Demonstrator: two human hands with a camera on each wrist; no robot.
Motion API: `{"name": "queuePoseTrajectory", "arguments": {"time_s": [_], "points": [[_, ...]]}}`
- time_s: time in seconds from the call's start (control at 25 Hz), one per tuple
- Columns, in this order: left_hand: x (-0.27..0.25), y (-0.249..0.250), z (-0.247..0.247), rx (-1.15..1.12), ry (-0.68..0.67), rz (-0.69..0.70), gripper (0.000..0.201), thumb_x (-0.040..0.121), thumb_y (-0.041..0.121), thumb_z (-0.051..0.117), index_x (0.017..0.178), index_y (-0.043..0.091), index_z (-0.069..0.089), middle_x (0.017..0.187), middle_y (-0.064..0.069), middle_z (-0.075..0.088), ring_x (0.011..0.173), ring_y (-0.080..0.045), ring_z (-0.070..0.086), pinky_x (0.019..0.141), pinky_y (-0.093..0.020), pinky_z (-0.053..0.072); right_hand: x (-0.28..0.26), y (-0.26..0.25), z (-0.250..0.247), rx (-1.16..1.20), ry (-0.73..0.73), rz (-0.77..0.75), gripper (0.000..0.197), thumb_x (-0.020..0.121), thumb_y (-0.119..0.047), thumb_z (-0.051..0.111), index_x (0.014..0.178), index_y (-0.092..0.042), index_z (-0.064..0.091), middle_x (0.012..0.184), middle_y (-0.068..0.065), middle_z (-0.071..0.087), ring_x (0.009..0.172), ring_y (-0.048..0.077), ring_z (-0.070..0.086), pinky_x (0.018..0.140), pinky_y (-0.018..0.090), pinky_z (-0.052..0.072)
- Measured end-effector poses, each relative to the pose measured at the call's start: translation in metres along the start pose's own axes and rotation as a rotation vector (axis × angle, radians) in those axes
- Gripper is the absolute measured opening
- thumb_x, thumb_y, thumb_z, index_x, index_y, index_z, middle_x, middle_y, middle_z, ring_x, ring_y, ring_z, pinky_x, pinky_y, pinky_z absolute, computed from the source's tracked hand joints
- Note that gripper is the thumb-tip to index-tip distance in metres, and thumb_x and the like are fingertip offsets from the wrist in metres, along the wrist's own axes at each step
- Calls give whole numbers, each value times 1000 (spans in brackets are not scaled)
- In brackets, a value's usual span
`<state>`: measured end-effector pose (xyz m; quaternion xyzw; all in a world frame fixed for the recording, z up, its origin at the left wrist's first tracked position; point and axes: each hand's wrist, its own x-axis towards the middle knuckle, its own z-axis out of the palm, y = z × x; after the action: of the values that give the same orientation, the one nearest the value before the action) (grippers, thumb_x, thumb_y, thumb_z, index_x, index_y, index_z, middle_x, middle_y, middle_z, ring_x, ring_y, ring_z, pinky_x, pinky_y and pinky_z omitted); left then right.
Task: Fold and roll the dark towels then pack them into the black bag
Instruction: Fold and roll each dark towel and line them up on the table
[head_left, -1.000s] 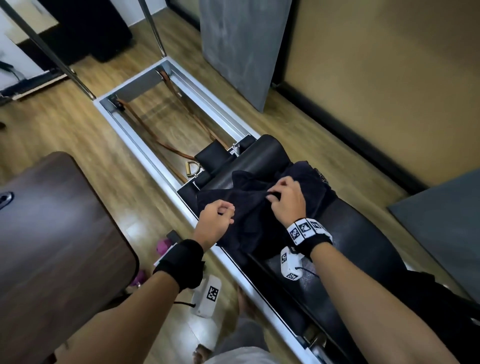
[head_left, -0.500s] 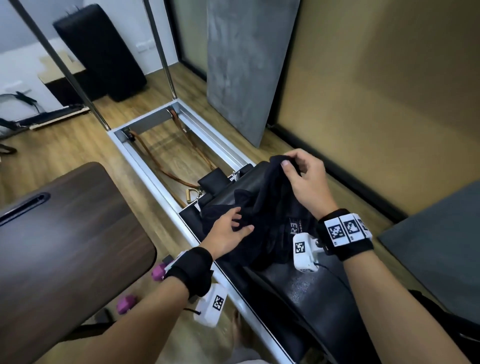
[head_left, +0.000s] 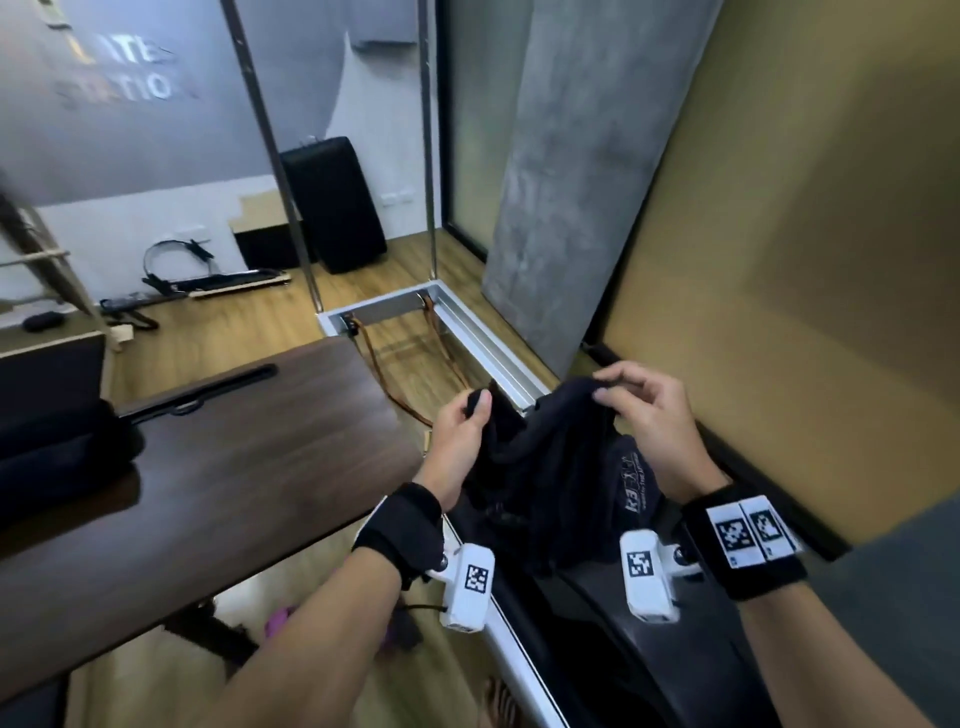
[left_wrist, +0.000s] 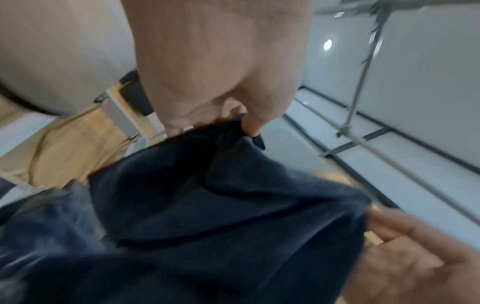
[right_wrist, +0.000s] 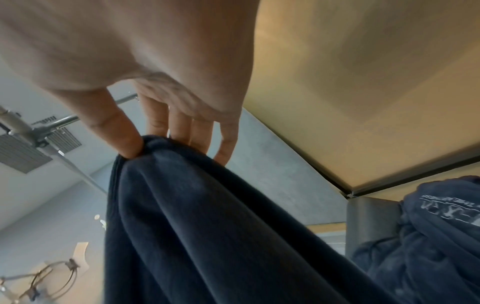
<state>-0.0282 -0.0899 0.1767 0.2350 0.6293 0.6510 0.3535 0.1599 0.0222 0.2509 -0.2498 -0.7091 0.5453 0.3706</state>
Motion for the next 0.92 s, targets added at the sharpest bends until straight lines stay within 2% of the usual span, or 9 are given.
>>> {"name": "queuePoseTrajectory", "arguments": {"time_s": [0.08,0.2,0.28,0.36,0.48,0.56,0.64,0.76,0.92], "points": [[-20,31,-20,26,-5,150,26,112,27,52,101,9,68,87,2,69,81,-11,64,71,-25,52,-25,-5,15,-72,-100,89,26,87,7,66,81,-17,74,76,-1,73,73,7,65,77,27,49],[-64,76,-48,120,-93,366,25,112,24,51,96,11,66,84,3,69,76,-9,64,68,-21,51,-56,-28,54,9,-235,70,31,87,-1,67,115,-12,70,108,14,74,89,19,71,80,34,56],[-94,95,-62,301,-132,491,25,112,20,51,97,6,66,90,-5,71,83,-17,66,76,-26,53,-61,-48,79,9,-285,-63,54,92,3,70,139,-23,60,134,2,66,111,12,67,90,29,56],[-124,103,-76,508,-97,601,22,112,18,52,95,10,63,91,-4,69,87,-20,65,83,-37,50,-62,-64,105,-66,-386,-162,55,93,3,70,143,-19,59,143,-4,62,125,7,60,103,25,52],[-156,107,-104,613,85,671,22,110,21,54,90,17,61,86,4,63,83,-15,60,78,-40,46,-62,-74,132,-120,-417,-157,16,93,3,72,108,-1,76,103,2,76,97,6,68,95,34,54],[-173,109,-129,641,193,645,23,109,33,54,102,15,68,98,2,67,95,-19,64,86,-44,51,-64,-77,144,-128,-363,-203,5,93,4,72,94,2,76,86,4,74,82,5,66,83,33,53],[-189,106,-159,747,241,622,24,106,41,56,109,22,70,104,6,72,102,-20,68,90,-42,54,-64,-84,153,-125,-328,-270,7,93,4,72,94,1,77,87,7,76,82,8,67,81,30,53],[-212,92,-203,1032,258,545,20,104,41,60,94,24,66,89,7,69,89,-20,66,81,-45,54,-63,-95,162,-105,-291,-338,8,90,-2,77,92,-9,81,86,4,79,83,12,71,80,32,57],[-243,72,-246,1192,387,458,10,105,33,58,104,28,67,99,11,67,99,-20,64,86,-44,51,-71,-100,176,-62,-292,-339,23,86,-8,83,78,-29,79,75,-11,76,73,2,68,72,22,54]]}}
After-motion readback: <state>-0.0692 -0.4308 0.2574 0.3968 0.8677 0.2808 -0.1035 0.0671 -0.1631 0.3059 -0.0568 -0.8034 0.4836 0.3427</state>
